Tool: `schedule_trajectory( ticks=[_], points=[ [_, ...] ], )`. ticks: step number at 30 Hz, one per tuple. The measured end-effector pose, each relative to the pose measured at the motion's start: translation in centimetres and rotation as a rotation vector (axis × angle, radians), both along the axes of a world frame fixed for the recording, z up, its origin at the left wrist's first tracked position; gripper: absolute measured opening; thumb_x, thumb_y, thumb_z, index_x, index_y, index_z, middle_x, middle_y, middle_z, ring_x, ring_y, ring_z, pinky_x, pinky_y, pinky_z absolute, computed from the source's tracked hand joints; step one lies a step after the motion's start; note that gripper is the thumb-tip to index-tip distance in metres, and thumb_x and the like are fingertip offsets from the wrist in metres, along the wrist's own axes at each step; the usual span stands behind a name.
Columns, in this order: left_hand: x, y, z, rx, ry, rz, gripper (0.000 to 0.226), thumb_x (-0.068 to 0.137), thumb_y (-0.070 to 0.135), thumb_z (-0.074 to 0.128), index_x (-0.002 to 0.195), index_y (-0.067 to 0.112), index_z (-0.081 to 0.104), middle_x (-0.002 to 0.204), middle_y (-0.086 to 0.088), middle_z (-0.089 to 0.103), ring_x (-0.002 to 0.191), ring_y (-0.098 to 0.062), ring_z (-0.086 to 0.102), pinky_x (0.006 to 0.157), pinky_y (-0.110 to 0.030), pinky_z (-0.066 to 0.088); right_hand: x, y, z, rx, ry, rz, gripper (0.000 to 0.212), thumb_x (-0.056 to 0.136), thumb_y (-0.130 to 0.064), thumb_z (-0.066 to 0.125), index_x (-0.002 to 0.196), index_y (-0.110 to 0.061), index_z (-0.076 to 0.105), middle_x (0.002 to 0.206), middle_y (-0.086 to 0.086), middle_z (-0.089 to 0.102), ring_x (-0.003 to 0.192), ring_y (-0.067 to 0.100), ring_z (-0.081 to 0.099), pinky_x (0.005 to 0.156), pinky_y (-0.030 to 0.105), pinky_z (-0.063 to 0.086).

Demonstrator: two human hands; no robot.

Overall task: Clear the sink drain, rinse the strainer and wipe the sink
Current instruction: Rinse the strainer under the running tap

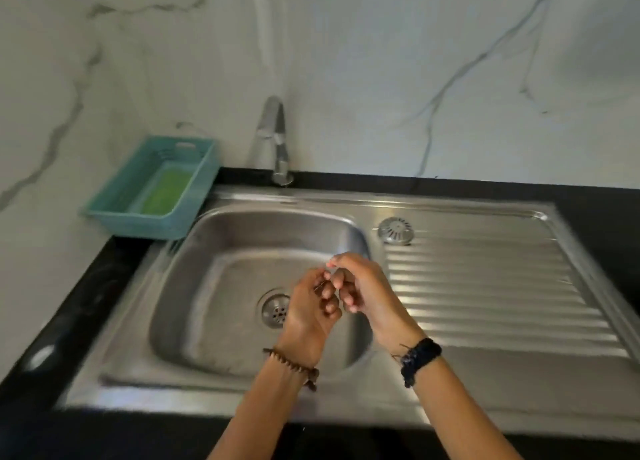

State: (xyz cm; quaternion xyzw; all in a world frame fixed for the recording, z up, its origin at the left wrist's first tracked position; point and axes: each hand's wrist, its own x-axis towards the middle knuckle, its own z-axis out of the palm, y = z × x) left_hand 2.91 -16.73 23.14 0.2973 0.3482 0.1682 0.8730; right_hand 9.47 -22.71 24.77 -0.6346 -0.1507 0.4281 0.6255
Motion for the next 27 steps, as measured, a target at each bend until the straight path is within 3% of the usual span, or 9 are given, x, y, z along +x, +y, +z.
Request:
schedule_trajectory(
  ticks=[4,8,11,15,17,20,23,25,27],
  points=[
    [8.9,1.3,-3.4,0.153,0.26,-0.127,0.026,0.091,0.019,0.045,0.067,0.014,0.054,0.046,0.004,0.053,0.035,-0.007,0.045,0.042,-0.019,0.035,9.0,-0.2,-4.0,-0.105,-0.077,-0.172,0.011,0.088,-0.019,0.053,0.084,-0.011,0.058,0.062,-0.003,0.057,0.044,0.007,0.042,0.039,0.015,0.031],
    [15.6,3.0,-6.3,0.223,0.366,-0.164,0.014,0.09,0.014,0.049,0.077,0.015,0.053,0.07,-0.001,0.054,0.058,-0.013,0.049,0.052,-0.022,0.045,16.6,-0.6,-8.4,-0.239,-0.221,-0.292,0.017,0.092,-0.02,0.051,0.092,-0.006,0.06,0.086,0.006,0.066,0.064,0.011,0.056,0.047,0.016,0.041],
    [19.2,3.8,-7.9,0.309,0.438,-0.157,0.017,0.09,0.007,0.048,0.075,0.015,0.05,0.066,-0.002,0.048,0.054,-0.012,0.044,0.045,-0.02,0.046,20.6,-0.5,-10.7,-0.347,-0.375,-0.358,0.015,0.092,-0.02,0.053,0.092,-0.006,0.057,0.101,0.011,0.067,0.085,0.018,0.062,0.062,0.029,0.053],
    [21.3,4.5,-9.4,0.427,0.512,-0.173,0.02,0.089,0.006,0.049,0.073,0.017,0.051,0.064,-0.001,0.048,0.054,-0.01,0.046,0.047,-0.02,0.046,23.0,0.5,-12.1,-0.594,-0.658,-0.303,0.02,0.095,-0.026,0.048,0.101,-0.009,0.056,0.102,0.008,0.063,0.079,0.015,0.055,0.052,0.015,0.033],
    [21.5,4.7,-9.8,0.472,0.532,-0.199,0.018,0.089,0.006,0.05,0.075,0.015,0.055,0.068,-0.001,0.051,0.058,-0.011,0.049,0.052,-0.022,0.048,23.1,1.1,-12.3,-0.642,-0.714,-0.251,0.021,0.094,-0.028,0.049,0.103,-0.01,0.055,0.104,0.007,0.059,0.079,0.015,0.055,0.052,0.014,0.032],
    [21.3,5.1,-9.9,0.395,0.502,-0.163,0.011,0.088,0.005,0.054,0.081,0.012,0.057,0.078,-0.005,0.056,0.064,-0.012,0.052,0.058,-0.024,0.048,22.5,1.7,-12.1,-0.612,-0.637,-0.232,0.022,0.092,-0.028,0.051,0.104,-0.009,0.053,0.107,0.008,0.059,0.085,0.021,0.061,0.063,0.025,0.047],
    [19.7,6.1,-9.4,0.196,0.394,-0.081,0.012,0.088,0.004,0.054,0.082,0.014,0.056,0.083,-0.005,0.062,0.076,-0.015,0.059,0.073,-0.029,0.051,21.0,2.5,-11.4,-0.524,-0.521,-0.243,0.024,0.092,-0.031,0.051,0.105,-0.01,0.052,0.108,0.01,0.061,0.091,0.024,0.062,0.078,0.039,0.056],
    [17.6,7.3,-9.2,0.083,0.288,-0.045,0.009,0.09,0.005,0.052,0.089,0.014,0.054,0.089,-0.008,0.064,0.081,-0.019,0.062,0.073,-0.031,0.054,19.5,3.5,-10.7,-0.47,-0.522,-0.229,0.023,0.092,-0.031,0.051,0.103,-0.011,0.053,0.107,0.008,0.061,0.09,0.02,0.06,0.075,0.035,0.055],
    [14.8,9.3,-9.1,0.039,0.213,0.017,0.01,0.091,0.004,0.051,0.097,0.012,0.052,0.096,-0.009,0.064,0.081,-0.021,0.064,0.068,-0.03,0.055,17.7,5.6,-9.8,-0.403,-0.568,-0.202,0.019,0.092,-0.028,0.051,0.1,-0.012,0.055,0.107,0.006,0.061,0.086,0.013,0.056,0.064,0.019,0.047]
  ],
)
